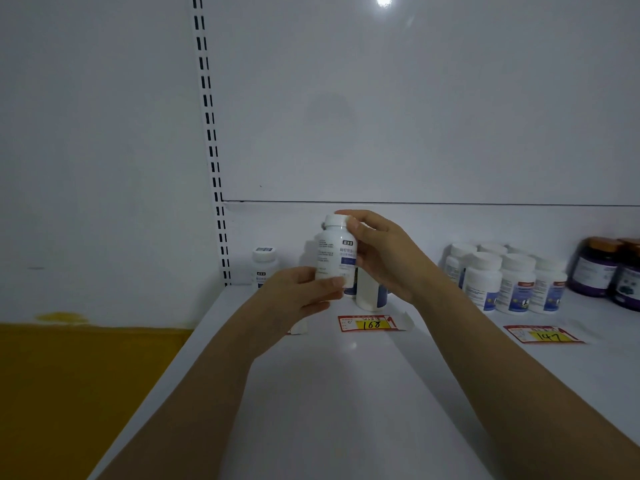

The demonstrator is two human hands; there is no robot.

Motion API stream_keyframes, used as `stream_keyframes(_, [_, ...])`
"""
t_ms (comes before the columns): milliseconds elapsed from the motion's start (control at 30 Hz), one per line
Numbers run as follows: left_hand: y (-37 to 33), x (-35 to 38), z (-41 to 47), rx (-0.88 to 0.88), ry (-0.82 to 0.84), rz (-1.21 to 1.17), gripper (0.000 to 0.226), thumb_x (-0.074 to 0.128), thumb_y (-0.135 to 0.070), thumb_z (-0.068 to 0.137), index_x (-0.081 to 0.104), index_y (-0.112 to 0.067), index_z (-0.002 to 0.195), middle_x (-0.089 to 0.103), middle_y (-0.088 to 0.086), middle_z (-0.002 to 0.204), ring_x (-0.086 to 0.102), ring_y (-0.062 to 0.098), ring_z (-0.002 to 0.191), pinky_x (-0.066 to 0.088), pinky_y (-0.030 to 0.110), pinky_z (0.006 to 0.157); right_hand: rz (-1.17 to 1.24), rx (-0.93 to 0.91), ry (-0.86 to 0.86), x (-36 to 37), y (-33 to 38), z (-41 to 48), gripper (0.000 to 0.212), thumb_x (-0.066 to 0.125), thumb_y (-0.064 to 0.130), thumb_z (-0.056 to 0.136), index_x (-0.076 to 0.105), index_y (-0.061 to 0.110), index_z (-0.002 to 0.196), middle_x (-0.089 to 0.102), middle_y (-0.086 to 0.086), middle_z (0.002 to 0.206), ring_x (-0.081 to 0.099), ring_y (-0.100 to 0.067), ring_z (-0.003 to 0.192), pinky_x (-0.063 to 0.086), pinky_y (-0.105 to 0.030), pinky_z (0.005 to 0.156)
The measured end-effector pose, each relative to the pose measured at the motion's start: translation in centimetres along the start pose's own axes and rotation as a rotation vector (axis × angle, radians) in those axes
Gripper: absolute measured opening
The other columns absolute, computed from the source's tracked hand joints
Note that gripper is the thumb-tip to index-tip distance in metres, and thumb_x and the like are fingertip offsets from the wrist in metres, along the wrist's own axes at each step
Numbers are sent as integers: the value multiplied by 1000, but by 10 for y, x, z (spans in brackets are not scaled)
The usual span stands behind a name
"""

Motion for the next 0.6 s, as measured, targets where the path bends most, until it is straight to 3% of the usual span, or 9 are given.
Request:
stream_keyframes(100, [-2,1,0,42,-120,157,37,71,-31,80,61,-21,114,68,-3,107,65,12,98,52,27,91,-18,7,26,2,-1,0,28,49,28,97,59,15,119,64,-10,121,61,-25,110,51,-38,96])
stream_keyframes(233, [-3,2,-1,107,-339,373,43,76,-41,72,59,-22,107,65,-9,99,63,8,88,47,14,71,-269,-46,-92,3,-1,3,27,61,44,87,65,29,109,70,4,102,66,-16,97,56,-33,86])
stream_keyframes(367, [-4,7,-2,105,-299,421,45,76,-41,72,55,-22,108,63,-8,102,61,7,89,44,9,67,-232,-33,-127,-1,0,2,20,65,32,87,69,25,106,71,1,102,68,-18,95,57,-33,84])
stream_keyframes(500, [-9,10,-4,108,-176,390,43,68,-33,83,57,-21,123,63,-5,112,57,1,86,41,5,68,-178,-46,-125,-5,2,0,17,58,25,93,66,24,108,69,1,104,66,-16,96,55,-28,84])
stream_keyframes(600, [-9,9,-6,118,-190,328,37,70,-26,83,60,-20,118,65,-9,100,57,-7,74,42,-1,58,-130,-29,-90,-3,2,-1,18,54,23,96,65,23,109,68,0,104,65,-15,95,54,-29,84])
Point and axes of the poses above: each hand's wrist, its own z-axis towards the middle knuckle, its own x-axis out of the palm, y = z × x, the point moved 2 cm from there along z, towards the middle knuckle
